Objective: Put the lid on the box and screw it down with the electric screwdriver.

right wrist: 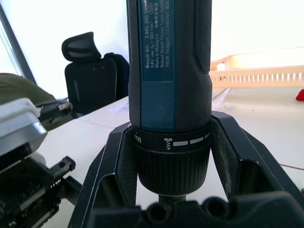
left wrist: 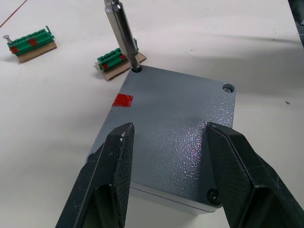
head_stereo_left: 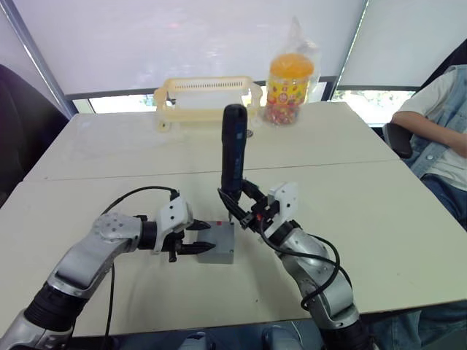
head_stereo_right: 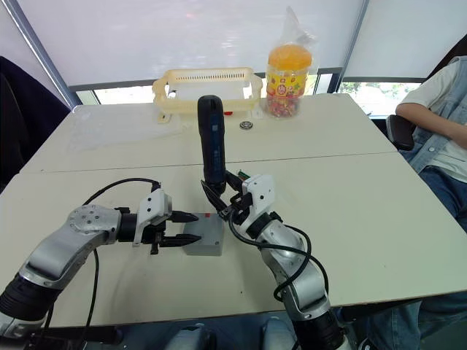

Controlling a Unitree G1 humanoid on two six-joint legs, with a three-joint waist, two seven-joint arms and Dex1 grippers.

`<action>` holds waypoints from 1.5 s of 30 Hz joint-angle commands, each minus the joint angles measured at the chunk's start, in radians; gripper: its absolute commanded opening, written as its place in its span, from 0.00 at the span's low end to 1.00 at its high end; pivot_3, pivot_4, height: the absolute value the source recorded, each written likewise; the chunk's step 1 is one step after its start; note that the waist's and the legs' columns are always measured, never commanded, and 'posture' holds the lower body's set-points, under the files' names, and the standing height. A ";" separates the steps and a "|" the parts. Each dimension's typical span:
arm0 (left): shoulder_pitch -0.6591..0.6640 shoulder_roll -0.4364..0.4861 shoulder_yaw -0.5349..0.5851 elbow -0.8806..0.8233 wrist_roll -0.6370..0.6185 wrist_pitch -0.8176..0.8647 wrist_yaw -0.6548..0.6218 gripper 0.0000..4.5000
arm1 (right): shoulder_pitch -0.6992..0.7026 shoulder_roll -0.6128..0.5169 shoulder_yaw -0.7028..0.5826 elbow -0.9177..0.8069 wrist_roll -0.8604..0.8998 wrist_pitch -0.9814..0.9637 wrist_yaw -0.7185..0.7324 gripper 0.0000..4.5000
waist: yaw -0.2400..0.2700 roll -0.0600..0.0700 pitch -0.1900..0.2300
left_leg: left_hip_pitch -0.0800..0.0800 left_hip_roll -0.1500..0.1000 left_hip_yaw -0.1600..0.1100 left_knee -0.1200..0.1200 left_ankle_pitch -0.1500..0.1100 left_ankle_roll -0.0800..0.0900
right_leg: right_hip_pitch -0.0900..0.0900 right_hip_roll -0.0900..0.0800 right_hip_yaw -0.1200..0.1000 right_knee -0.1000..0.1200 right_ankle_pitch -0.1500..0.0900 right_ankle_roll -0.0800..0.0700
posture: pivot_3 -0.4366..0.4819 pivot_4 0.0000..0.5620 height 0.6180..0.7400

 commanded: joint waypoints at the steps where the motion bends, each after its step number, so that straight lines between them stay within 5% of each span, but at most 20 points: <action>1: 0.024 0.011 -0.030 0.023 0.044 0.021 0.001 0.53 | -0.020 0.015 -0.009 -0.079 0.021 -0.018 -0.003 0.40 | 0.000 0.000 0.000 | 0.000 0.000 0.000 0.000 0.000 0.000 | 0.000 0.000 0.000 0.000 0.000 0.000 | 0.48 0.27 1.00; 45: 0.028 0.012 -0.032 0.027 0.050 0.013 0.002 0.53 | 0.000 0.020 -0.005 -0.090 0.014 -0.022 -0.003 0.40 | 0.000 0.000 0.000 | 0.000 0.001 0.000 -0.002 0.000 0.000 | 0.000 0.000 0.000 -0.001 -0.001 0.000 | 0.48 0.27 1.00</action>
